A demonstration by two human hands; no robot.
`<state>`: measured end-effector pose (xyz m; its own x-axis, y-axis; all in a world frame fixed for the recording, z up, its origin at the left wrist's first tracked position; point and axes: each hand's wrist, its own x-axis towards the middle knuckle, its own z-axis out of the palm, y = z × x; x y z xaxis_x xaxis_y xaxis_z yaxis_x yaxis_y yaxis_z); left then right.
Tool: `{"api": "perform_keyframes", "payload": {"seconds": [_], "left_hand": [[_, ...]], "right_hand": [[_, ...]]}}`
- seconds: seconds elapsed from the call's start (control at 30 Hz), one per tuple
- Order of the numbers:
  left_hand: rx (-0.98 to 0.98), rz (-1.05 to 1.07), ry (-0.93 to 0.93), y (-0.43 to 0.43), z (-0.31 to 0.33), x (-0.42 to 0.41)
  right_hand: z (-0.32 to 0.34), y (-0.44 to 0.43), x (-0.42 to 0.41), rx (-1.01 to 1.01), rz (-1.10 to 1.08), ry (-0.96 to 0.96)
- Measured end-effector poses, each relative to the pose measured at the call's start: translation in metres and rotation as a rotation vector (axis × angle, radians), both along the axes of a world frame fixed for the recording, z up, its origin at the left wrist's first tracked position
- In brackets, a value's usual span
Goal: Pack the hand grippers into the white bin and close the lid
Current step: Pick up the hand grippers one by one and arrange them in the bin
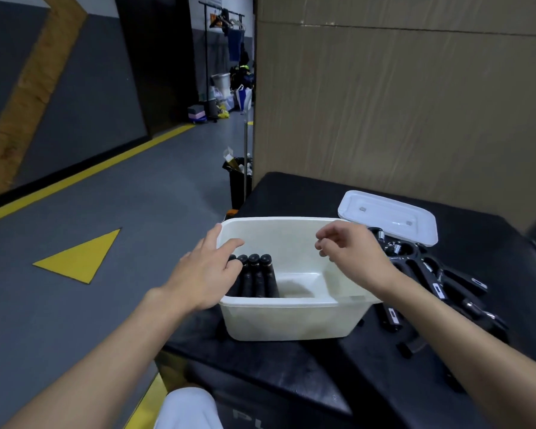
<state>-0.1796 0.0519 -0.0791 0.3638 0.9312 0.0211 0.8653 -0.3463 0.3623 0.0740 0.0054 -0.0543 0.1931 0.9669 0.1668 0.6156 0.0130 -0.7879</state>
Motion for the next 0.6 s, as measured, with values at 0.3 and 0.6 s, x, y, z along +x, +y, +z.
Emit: {"api": "perform_keyframes", "payload": {"seconds": [0.3, 0.6], "left_hand": [[0.019, -0.004, 0.11, -0.002, 0.005, 0.003], [0.023, 0.006, 0.13, -0.002, 0.007, 0.004]], "right_hand": [[0.01, -0.012, 0.07, 0.19, -0.298, 0.026], [-0.049, 0.005, 0.142, -0.278, -0.493, -0.332]]}}
